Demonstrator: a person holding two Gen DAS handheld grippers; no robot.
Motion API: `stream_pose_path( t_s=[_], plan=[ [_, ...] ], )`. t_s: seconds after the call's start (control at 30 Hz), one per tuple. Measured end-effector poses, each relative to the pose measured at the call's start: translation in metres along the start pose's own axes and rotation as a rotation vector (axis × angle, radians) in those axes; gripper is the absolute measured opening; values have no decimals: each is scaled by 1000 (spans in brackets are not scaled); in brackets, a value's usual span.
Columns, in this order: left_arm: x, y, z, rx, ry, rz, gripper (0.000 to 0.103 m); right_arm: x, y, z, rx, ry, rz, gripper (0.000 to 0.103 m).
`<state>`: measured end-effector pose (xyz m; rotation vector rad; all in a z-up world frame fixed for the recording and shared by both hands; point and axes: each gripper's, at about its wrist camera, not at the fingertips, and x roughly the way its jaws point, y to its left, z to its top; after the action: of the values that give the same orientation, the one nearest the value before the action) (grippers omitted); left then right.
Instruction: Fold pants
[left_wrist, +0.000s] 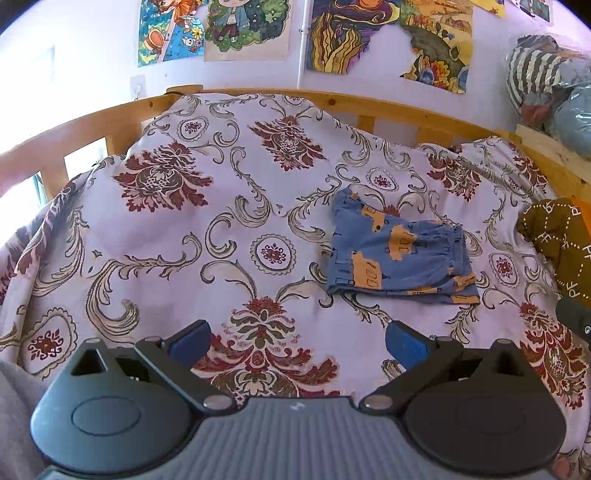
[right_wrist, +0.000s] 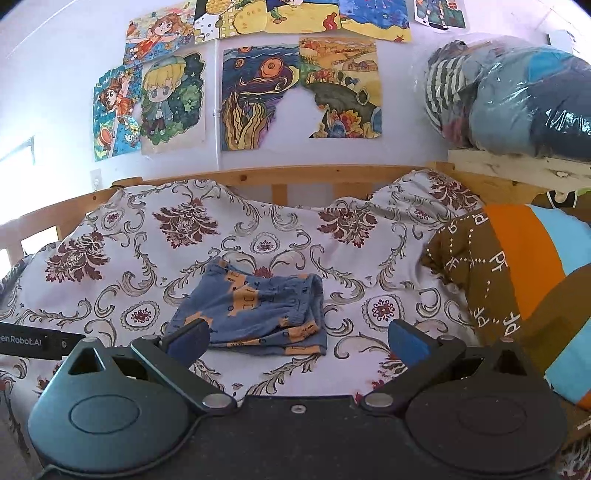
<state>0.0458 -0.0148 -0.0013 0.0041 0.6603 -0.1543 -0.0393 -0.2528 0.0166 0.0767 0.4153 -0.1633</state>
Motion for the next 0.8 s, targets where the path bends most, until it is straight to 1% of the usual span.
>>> stream_pose_path(
  t_s=[0.27,0.53,0.8],
  plan=[
    [3,-2,-1,23,13,12,103,3,0,-1,0,17,-6,102],
    [7,2,0,2,35,7,103,5,-1,-2,6,30,-8,102],
    [8,3,0,0,38,8,103,5,-1,-2,6,32,-8,102]
  ],
)
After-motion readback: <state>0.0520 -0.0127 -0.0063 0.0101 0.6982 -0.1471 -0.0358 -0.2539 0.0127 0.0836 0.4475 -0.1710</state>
